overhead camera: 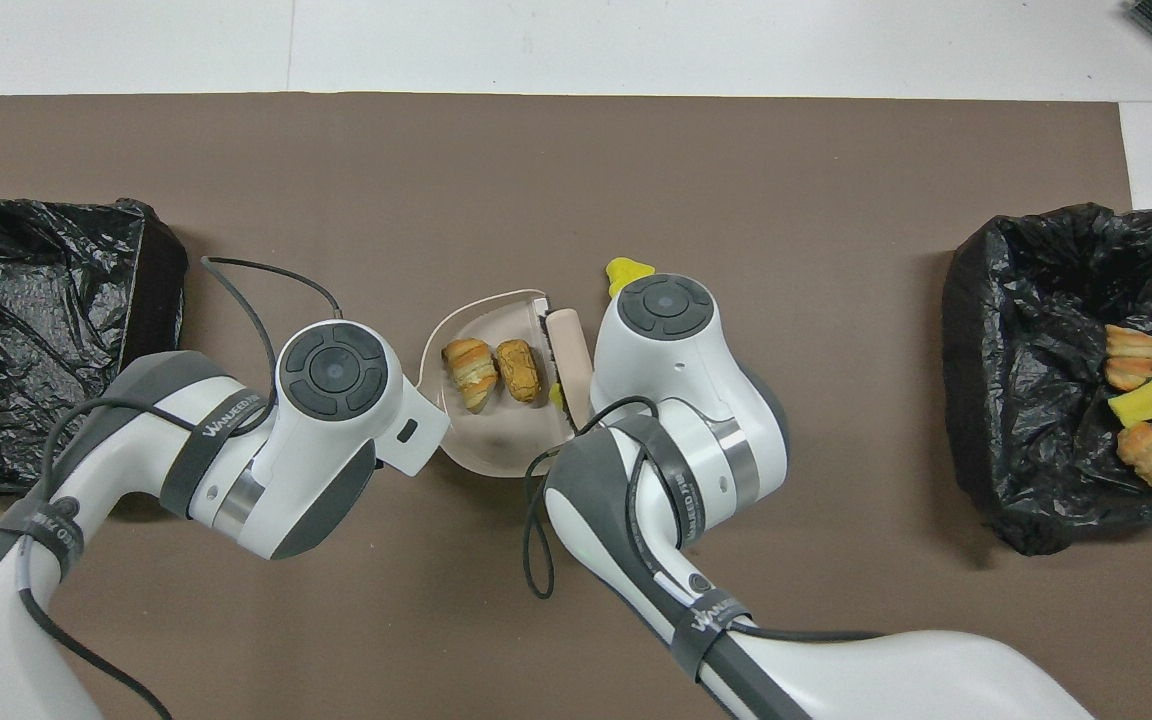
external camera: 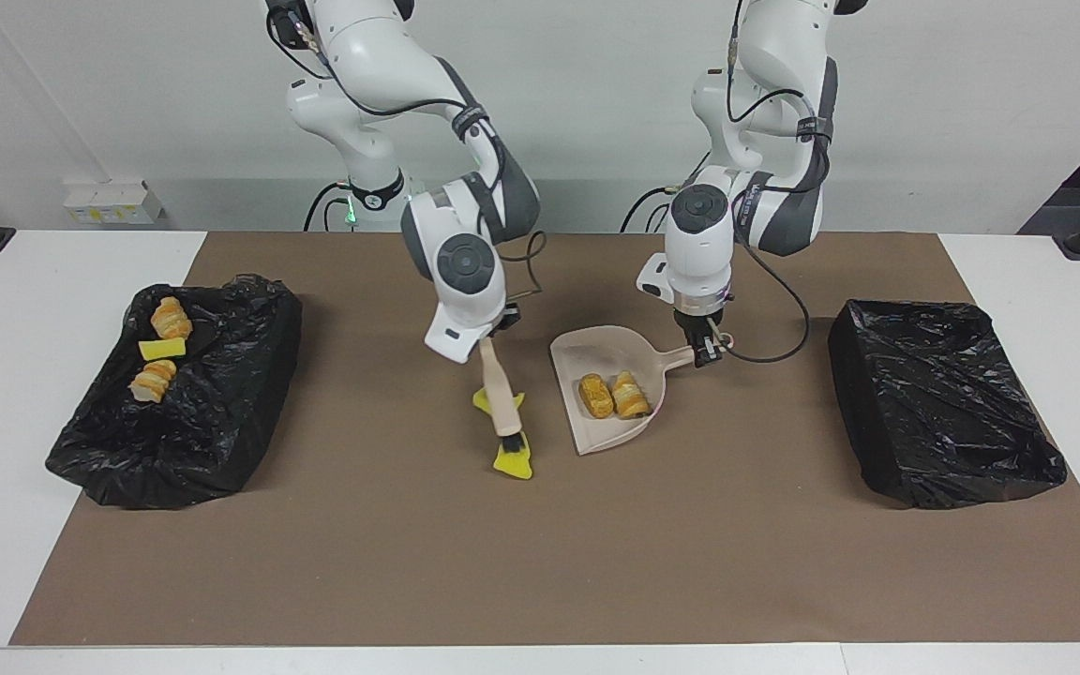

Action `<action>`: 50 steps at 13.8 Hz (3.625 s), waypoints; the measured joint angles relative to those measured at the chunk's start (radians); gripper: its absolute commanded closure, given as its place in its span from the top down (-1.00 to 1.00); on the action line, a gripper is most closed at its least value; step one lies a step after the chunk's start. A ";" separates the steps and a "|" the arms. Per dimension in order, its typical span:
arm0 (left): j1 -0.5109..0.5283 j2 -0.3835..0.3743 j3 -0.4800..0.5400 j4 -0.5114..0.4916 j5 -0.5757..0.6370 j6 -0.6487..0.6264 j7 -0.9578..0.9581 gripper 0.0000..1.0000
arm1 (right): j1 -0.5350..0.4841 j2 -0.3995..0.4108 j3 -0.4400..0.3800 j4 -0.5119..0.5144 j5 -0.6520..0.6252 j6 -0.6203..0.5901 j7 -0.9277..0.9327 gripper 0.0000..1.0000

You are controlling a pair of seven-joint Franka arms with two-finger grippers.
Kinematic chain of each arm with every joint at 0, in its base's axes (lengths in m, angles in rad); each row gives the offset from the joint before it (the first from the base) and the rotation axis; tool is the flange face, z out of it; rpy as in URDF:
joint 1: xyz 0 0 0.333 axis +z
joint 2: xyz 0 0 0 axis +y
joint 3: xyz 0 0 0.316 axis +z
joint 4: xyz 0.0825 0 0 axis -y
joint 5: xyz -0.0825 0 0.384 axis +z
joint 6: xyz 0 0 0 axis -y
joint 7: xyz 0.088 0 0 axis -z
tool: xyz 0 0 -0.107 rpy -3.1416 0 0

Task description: Sweep and dump trash in bin

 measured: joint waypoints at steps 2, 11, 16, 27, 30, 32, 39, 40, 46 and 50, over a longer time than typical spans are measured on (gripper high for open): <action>0.000 0.000 0.000 0.000 0.000 0.000 0.000 -1.00 | 0.012 0.000 0.000 0.007 0.106 0.005 0.006 -1.00; 0.000 0.000 0.000 0.000 0.000 0.000 -0.001 -1.00 | -0.140 -0.023 -0.011 0.126 0.243 -0.136 -0.002 -1.00; 0.000 0.000 0.000 0.000 0.000 0.000 -0.001 -1.00 | -0.148 -0.021 -0.016 0.130 -0.051 -0.129 -0.002 -1.00; 0.002 0.000 0.000 0.000 0.000 0.000 -0.002 -1.00 | -0.096 0.130 -0.005 0.126 -0.285 -0.035 0.000 -1.00; 0.004 0.000 0.000 0.000 0.000 0.000 -0.003 -1.00 | -0.022 0.130 0.005 0.125 -0.190 -0.036 0.001 -1.00; 0.006 0.000 0.000 0.000 0.000 0.000 -0.003 -1.00 | 0.009 0.127 0.021 0.120 -0.100 -0.037 0.001 -1.00; 0.013 0.000 0.001 -0.001 0.000 0.000 -0.003 -1.00 | -0.020 0.109 0.031 0.116 0.064 -0.111 0.001 -1.00; 0.013 0.000 0.001 -0.001 0.000 0.000 -0.003 -1.00 | -0.036 0.104 0.030 0.116 0.052 -0.138 0.002 -1.00; 0.023 0.000 0.001 -0.001 0.000 0.000 0.004 -1.00 | -0.058 0.077 0.031 0.113 -0.010 -0.179 0.132 -1.00; 0.031 0.000 0.001 -0.001 0.000 0.000 0.024 -1.00 | -0.038 0.064 0.037 0.113 -0.010 -0.179 0.221 -1.00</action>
